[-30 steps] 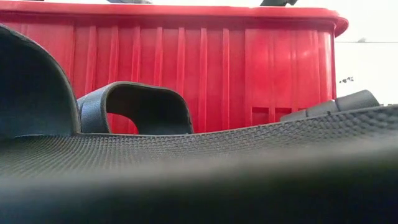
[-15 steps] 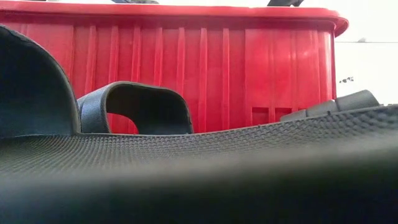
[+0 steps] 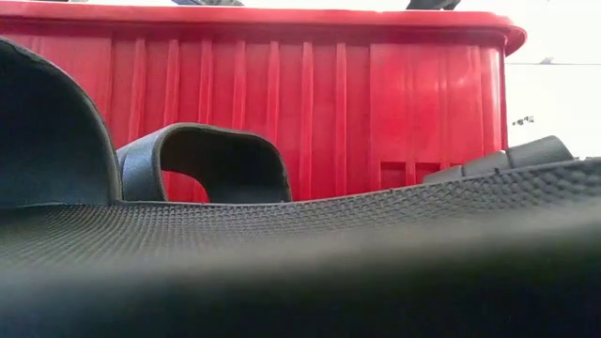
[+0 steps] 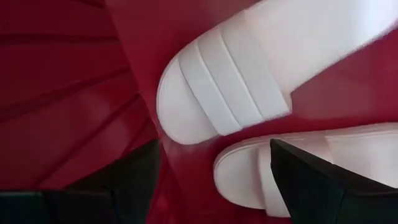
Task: Pick and place slides into bin
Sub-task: Put the pink slide into the red bin
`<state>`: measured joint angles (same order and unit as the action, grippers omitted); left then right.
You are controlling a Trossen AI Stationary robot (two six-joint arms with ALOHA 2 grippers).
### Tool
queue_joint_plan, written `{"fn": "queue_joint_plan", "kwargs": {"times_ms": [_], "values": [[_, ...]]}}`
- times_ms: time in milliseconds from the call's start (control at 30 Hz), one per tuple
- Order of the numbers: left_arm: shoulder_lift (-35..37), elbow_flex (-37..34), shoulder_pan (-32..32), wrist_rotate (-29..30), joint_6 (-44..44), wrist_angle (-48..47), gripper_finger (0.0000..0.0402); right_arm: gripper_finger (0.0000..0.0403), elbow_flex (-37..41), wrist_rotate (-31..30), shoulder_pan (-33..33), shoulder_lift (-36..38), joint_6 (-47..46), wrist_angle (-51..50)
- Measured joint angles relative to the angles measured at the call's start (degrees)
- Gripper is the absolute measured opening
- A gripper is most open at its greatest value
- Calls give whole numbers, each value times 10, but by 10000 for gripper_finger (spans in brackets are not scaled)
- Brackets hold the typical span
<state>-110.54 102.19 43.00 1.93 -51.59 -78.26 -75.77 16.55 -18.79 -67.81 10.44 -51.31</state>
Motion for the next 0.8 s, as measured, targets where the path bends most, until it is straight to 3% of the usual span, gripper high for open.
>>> {"fn": "queue_joint_plan", "kwargs": {"times_ms": [267, 433, 667, 800], "values": [[-1, 1, -26, -52, 122, -8, 285, 138, 0, -16, 0, 0, 1, -3], [-11, 1, -88, 16, 134, -8, 285, 138, 0, -29, 0, 0, 1, -21], [-22, 1, -170, 158, 218, 23, 285, 138, 0, -71, 0, 0, 15, -41], [-38, 0, -194, 176, 269, 29, 285, 138, 0, -72, 0, 0, 21, -42]]}}
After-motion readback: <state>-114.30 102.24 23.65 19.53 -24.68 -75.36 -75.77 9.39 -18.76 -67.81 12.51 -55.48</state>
